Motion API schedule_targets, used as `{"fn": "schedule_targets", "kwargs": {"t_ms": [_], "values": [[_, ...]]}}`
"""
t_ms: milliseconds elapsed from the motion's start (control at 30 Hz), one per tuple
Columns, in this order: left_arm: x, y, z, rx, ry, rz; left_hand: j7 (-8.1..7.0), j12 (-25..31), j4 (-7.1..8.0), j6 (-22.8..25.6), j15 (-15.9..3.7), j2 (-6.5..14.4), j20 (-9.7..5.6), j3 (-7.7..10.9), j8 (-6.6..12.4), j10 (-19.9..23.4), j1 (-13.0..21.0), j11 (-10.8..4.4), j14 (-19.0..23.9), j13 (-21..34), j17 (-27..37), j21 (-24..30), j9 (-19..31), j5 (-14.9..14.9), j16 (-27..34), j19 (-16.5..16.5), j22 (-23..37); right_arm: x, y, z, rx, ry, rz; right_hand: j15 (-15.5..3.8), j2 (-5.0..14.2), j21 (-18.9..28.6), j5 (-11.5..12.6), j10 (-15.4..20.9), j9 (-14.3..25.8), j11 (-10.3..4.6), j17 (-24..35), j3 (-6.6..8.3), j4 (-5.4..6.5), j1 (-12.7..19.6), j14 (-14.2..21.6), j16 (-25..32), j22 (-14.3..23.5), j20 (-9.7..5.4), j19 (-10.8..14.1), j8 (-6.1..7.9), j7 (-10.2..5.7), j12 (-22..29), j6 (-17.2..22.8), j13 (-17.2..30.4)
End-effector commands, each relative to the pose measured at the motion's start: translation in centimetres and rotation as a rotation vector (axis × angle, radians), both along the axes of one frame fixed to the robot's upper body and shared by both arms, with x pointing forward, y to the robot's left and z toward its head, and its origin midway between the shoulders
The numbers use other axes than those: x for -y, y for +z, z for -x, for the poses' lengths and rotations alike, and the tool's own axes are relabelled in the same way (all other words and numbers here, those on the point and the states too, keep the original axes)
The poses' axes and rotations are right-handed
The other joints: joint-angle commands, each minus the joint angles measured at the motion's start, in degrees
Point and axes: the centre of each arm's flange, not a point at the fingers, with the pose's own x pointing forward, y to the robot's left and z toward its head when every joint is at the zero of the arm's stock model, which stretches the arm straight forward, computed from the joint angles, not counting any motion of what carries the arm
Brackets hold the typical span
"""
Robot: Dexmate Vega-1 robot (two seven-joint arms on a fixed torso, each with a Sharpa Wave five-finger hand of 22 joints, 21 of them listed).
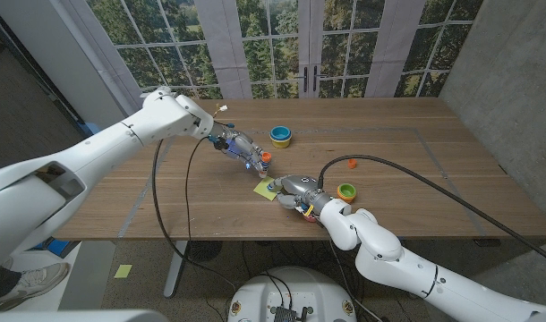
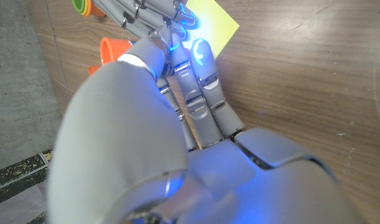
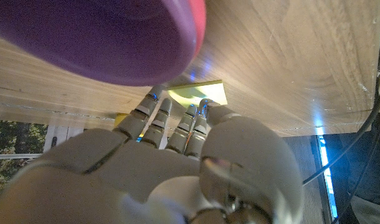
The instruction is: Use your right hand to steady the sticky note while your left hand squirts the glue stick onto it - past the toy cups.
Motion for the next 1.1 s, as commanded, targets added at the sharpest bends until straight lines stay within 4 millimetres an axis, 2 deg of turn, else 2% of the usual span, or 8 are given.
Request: {"fn": "schedule_targets", "kwargs": {"t_ms": [33, 67, 200, 300, 400, 800, 1100], "values": [[0.8, 0.0, -0.4, 0.051, -0.005, -0.051, 2.57, 0.25, 0.57, 1.47, -7.15, 0.58, -6.36, 0.37, 0.14, 9.48, -0.10, 0.91, 6.94, 6.37, 0.17, -0.37, 0.29, 0.55, -0.15, -0.11, 0.15, 0.3, 0.3, -0.5, -0.016, -0.003, 0.012, -10.71, -0.35, 0.42, -0.36, 0.36, 0.09, 0.65, 0.21, -0.40, -0.06, -0.23, -0.03, 0.36, -0.06, -5.11, 0.09, 0.29, 0.45, 0.44, 0.68, 0.06], [0.8, 0.0, -0.5, 0.046, -0.004, -0.049, 2.58, 0.25, 0.57, 1.50, -7.16, 0.59, -6.37, 0.37, 0.15, 9.48, -0.09, 0.87, 6.92, 6.43, 0.17, -0.40, 0.29, 0.56, -0.19, -0.13, 0.14, 0.3, 0.3, -0.5, -0.011, -0.008, 0.010, -10.52, -0.46, 0.48, -0.40, 0.56, 0.09, 0.97, 0.23, -0.70, -0.12, -0.36, 0.01, 0.41, -0.09, -5.33, 0.19, 0.25, 0.93, 0.53, 0.73, 0.07], [1.0, -0.1, -0.6, 0.043, -0.002, -0.059, 2.67, 0.20, 0.56, 1.55, -7.16, 0.59, -6.38, 0.34, 0.17, 9.53, -0.11, 0.87, 6.92, 6.43, 0.17, -0.39, 0.30, 0.58, -0.24, -0.11, 0.16, 0.3, 0.4, -0.6, -0.011, -0.020, 0.011, -10.46, -0.69, 0.51, -0.48, 0.60, 0.10, 1.45, 0.24, -1.17, -0.20, -0.60, 0.01, 0.43, -0.12, -5.38, 0.23, 0.24, 1.14, 0.56, 0.88, 0.07], [1.2, -0.4, -0.8, 0.043, -0.011, -0.063, 2.65, 0.16, 0.56, 1.53, -7.15, 0.63, -6.40, 0.33, 0.15, 9.50, -0.11, 0.95, 6.97, 6.50, 0.19, -0.40, 0.31, 0.60, -0.27, -0.12, 0.16, 0.3, 0.4, -0.6, -0.008, -0.019, 0.012, -10.62, 0.16, 0.51, -0.08, 1.11, 0.10, 1.53, 0.04, -0.36, -1.03, 0.34, 0.14, 0.26, -0.16, -5.22, 0.09, 0.43, 1.22, 0.76, 1.74, 0.07], [1.6, -0.8, -1.0, 0.027, -0.034, -0.060, 2.58, 0.00, 0.54, 1.49, -7.14, 0.64, -6.38, 0.36, 0.14, 9.33, -0.09, 1.00, 6.99, 6.50, 0.20, -0.60, 0.32, 0.63, -0.32, -0.39, 0.10, 0.3, 0.4, -0.6, 0.000, -0.021, 0.019, -10.65, 0.36, 0.54, 0.09, 1.70, 0.11, 1.62, 0.01, -0.01, -1.33, 0.76, 0.33, 0.28, -0.17, -5.24, 0.08, 0.56, 1.43, 0.99, 2.35, 0.07], [2.0, -1.7, -1.3, -0.002, -0.038, -0.085, 2.39, -0.20, 0.51, 1.18, -7.15, 0.75, -6.42, 0.37, 0.06, 9.20, -0.02, 1.26, 6.76, 6.82, 0.23, -0.79, 0.39, 0.67, -0.67, -0.78, 0.13, 0.4, 0.6, -0.7, -0.005, -0.012, 0.022, -10.77, 0.36, 0.70, 0.32, 3.42, 0.13, 1.59, 0.27, 0.34, -1.38, 1.30, 0.78, 0.56, -0.20, -5.29, 0.14, 0.97, 2.46, 1.55, 4.42, 0.08], [2.2, -2.0, -0.8, 0.052, -0.026, -0.170, 2.18, -0.32, 0.55, 1.08, -7.16, 0.83, -6.37, 0.37, 0.12, 8.91, -0.08, 1.16, 6.48, 7.21, 0.33, -0.95, 0.53, 0.66, -0.88, -1.11, 0.14, 0.4, 0.7, -0.7, -0.005, -0.012, 0.025, -10.65, 0.26, 0.77, 0.33, 3.77, 0.14, 1.92, 0.38, 0.29, -1.42, 1.41, 0.93, 0.67, -0.21, -5.24, 0.16, 1.05, 2.88, 1.61, 5.14, 0.08]]}}
